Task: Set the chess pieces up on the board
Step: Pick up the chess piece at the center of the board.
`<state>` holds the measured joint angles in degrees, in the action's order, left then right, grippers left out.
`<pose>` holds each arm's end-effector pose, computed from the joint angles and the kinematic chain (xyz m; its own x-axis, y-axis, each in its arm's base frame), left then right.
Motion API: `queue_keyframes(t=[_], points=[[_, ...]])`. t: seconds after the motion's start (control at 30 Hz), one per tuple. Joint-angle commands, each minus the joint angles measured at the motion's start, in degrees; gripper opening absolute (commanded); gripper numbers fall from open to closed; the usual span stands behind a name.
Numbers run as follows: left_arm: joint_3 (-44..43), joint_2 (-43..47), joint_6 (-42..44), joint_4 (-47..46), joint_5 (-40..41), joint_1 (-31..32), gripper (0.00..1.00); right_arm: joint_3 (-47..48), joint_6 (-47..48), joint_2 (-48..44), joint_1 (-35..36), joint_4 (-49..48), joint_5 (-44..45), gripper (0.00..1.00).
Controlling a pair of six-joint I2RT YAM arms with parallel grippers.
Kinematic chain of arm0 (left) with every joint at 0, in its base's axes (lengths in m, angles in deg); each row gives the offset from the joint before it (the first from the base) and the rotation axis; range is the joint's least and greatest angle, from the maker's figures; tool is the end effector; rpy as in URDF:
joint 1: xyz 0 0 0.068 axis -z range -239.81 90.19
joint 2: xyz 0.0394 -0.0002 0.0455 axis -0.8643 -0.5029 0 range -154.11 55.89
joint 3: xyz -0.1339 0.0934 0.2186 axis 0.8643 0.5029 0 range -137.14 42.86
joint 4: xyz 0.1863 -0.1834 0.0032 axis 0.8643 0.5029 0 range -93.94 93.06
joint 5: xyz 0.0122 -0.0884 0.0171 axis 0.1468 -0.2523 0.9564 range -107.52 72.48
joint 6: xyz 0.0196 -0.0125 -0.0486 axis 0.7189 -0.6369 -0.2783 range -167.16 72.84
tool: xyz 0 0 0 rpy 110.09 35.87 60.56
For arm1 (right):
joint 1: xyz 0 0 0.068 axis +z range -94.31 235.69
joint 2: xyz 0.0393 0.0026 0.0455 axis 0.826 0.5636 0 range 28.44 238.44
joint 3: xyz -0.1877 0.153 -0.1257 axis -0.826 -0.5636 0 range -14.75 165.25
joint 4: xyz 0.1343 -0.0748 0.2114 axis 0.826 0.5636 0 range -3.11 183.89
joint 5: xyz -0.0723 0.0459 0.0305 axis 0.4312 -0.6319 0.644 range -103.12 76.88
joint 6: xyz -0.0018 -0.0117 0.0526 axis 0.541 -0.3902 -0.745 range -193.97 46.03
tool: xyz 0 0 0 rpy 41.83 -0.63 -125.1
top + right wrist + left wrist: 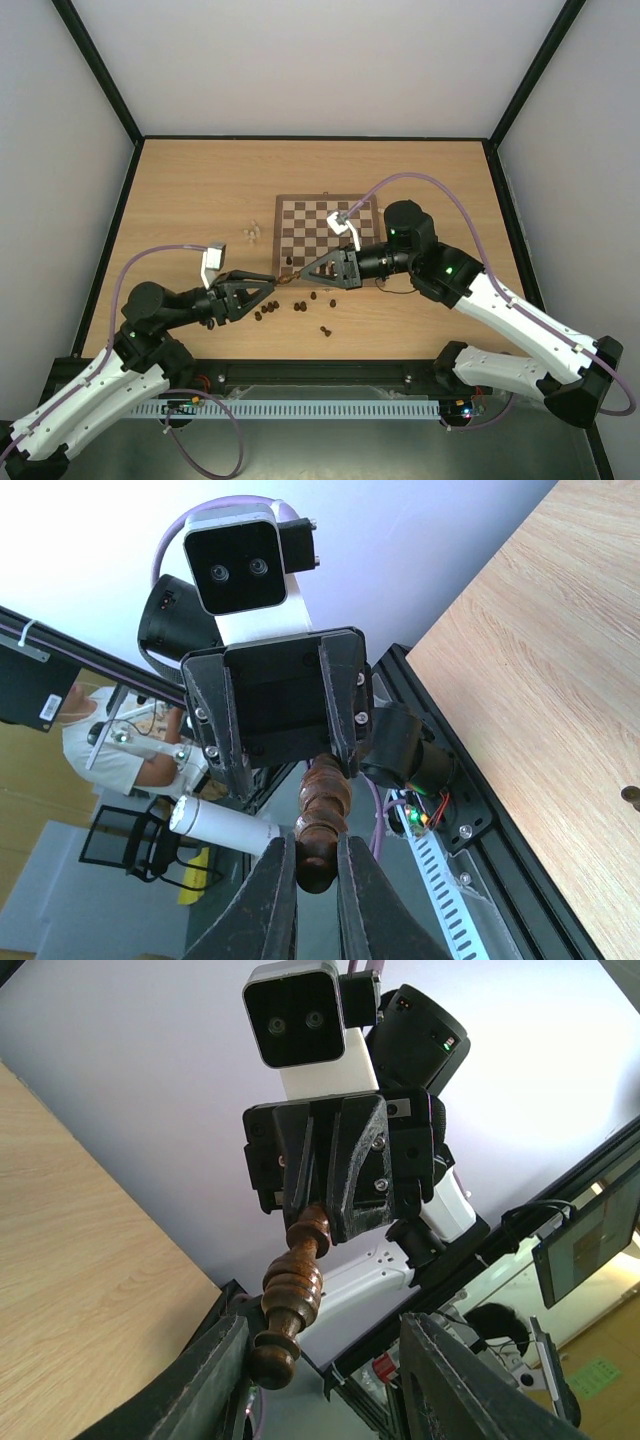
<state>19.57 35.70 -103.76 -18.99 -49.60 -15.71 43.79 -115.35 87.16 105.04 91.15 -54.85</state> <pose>0.0676 -0.0918 0.3102 -0.6718 -0.3341 -0.6611 0.7108 -0.0394 -0.7023 0.1307 0.1887 0.3907 -0.6978 -0.0553 -0.7141 -0.7160 0.0256 0.6976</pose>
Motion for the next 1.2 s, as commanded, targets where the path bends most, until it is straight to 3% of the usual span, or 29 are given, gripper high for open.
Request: queue_keyframes(t=[0.0, 0.2, 0.4, 0.63, 0.93, 1.17], points=[[0.49, -0.20, 0.38, -0.52, -0.44, 0.29, 0.44, -0.11, 0.17, 0.47, -0.47, -2.18, -1.04, 0.01], [0.41, -0.75, 0.46, -0.42, -0.18, 0.33, 0.36, -0.34, 0.17, 0.61, -0.49, -2.40, -1.33, 0.01], [0.39, -1.92, 0.53, -0.59, -0.08, 0.38, 0.19, -0.41, 0.34, 0.58, -0.56, -2.23, -1.33, 0.01], [-1.02, -2.10, 1.68, 2.33, 1.06, 0.45, 0.13, -0.62, 0.88, 0.56, -1.25, -1.18, -1.26, 0.02], [-9.98, -3.79, 8.79, 20.77, 8.25, 0.46, 0.15, -0.15, 4.78, 0.15, -2.65, 5.81, 2.10, 0.02], [-19.69, -13.35, 14.43, 41.75, 21.49, 0.46, 0.14, 6.54, 15.00, 3.97, -2.62, 27.93, 24.57, 0.02]])
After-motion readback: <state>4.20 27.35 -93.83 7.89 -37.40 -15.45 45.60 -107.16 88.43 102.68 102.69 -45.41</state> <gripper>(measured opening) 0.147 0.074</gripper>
